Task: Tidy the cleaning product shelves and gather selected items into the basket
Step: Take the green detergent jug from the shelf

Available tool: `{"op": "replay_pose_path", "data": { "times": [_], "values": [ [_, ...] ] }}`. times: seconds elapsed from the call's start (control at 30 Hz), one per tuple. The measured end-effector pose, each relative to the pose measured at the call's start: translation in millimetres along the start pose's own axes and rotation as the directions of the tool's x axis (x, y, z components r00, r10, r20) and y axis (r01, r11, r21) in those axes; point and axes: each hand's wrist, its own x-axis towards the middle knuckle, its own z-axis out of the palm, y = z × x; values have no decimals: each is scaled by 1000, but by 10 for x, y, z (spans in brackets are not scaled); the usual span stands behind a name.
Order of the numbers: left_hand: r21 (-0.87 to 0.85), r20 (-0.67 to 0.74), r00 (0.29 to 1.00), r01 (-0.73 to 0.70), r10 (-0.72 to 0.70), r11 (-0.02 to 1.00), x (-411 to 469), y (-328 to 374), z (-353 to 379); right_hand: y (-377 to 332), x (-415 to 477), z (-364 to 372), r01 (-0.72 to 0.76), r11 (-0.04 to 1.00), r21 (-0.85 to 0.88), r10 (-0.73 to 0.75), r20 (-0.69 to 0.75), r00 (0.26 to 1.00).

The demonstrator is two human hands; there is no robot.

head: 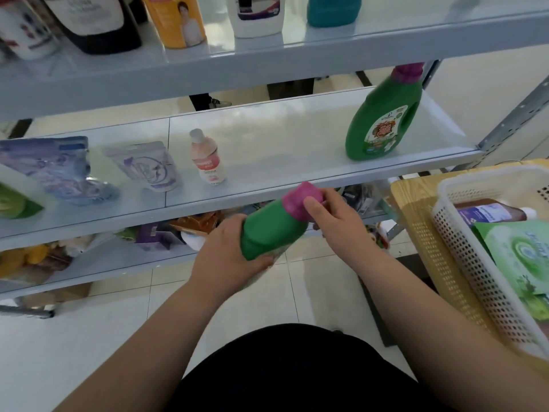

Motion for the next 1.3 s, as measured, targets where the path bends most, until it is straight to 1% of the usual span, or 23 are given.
{"op": "replay_pose_path", "data": {
  "times": [0.03, 0.1, 0.13, 0.2, 0.23, 0.3, 0.37, 0.43, 0.47, 0.5, 0.57, 0.6, 0.7, 0.73, 0.77, 0.87, 0.93, 1.0, 1.03, 1.13, 1.17, 1.2, 1.3],
  "values": [
    [97, -25, 996, -80, 83, 992, -43, -11, 48, -18, 4, -4, 20, 993, -119, -20, 3, 1000],
    [215, -38, 981, -178, 190, 960, -99, -23, 91, -28, 8, -9, 60, 908, -415, -66, 0, 998],
    [257, -38, 974, -205, 222, 944, -111, -26, 95, -36, 9, -9, 55, 860, -507, -76, -20, 997],
    [302, -13, 971, -224, 239, 927, -120, -20, 89, -56, 22, -11, 24, 814, -580, -67, -52, 996],
    [293, 17, 975, -216, 221, 931, -118, -19, 79, -60, 19, -17, 14, 811, -584, -53, -49, 997],
    [212, 91, 982, -183, 167, 960, -118, -41, 45, -63, -1, -42, 35, 816, -577, -55, -17, 998],
    [57, 203, 974, -117, 104, 991, -117, -95, -22, -72, -31, -87, 154, 796, -585, -129, 85, 988],
    [-122, 333, 941, -20, 60, 992, -141, -132, -82, -93, -48, -138, 295, 767, -570, -209, 213, 954],
    [-169, 361, 931, 10, 53, 985, -165, -140, -85, -103, -44, -165, 340, 776, -531, -231, 262, 937],
    [-179, 358, 932, 18, 48, 984, -188, -140, -71, -108, -35, -200, 354, 806, -473, -230, 302, 925],
    [-118, 298, 954, 8, 27, 993, -201, -117, -10, -97, -5, -268, 326, 865, -381, -186, 361, 914],
    [-63, 254, 967, -7, 23, 998, -193, -105, 23, -92, 6, -297, 302, 877, -375, -155, 372, 915],
    [73, 178, 983, -57, 43, 996, -143, -100, 75, -96, 43, -350, 249, 844, -475, -74, 357, 931],
    [101, 176, 983, -66, 48, 993, -135, -100, 77, -109, 53, -359, 254, 831, -494, -78, 350, 934],
    [115, 176, 983, -68, 47, 991, -137, -99, 80, -108, 57, -374, 271, 835, -479, -96, 357, 929],
    [119, 166, 986, -46, 26, 992, -169, -72, 83, -85, 41, -422, 307, 884, -351, -136, 435, 890],
    [128, 156, 988, -24, 3, 991, -190, -45, 71, -53, 47, -418, 270, 882, -386, -91, 423, 902],
    [136, 154, 988, -14, -7, 991, -210, -34, 73, -43, 74, -395, 198, 876, -439, -26, 367, 930],
    [138, 160, 987, -16, -6, 990, -218, -37, 83, -41, 78, -392, 187, 883, -430, -29, 348, 937],
    [153, 162, 987, -15, -10, 988, -237, -58, 115, -27, 46, -435, 252, 904, -345, -103, 395, 913],
    [153, 161, 987, -8, -17, 988, -239, -63, 118, -24, 33, -446, 264, 902, -341, -107, 417, 903],
    [152, 161, 987, 0, -25, 988, -241, -66, 118, -13, 27, -445, 249, 897, -364, -83, 416, 906],
    [152, 169, 985, 10, -36, 988, -253, -75, 110, -33, 36, -404, 127, 883, -451, 43, 347, 937]
  ]
}}
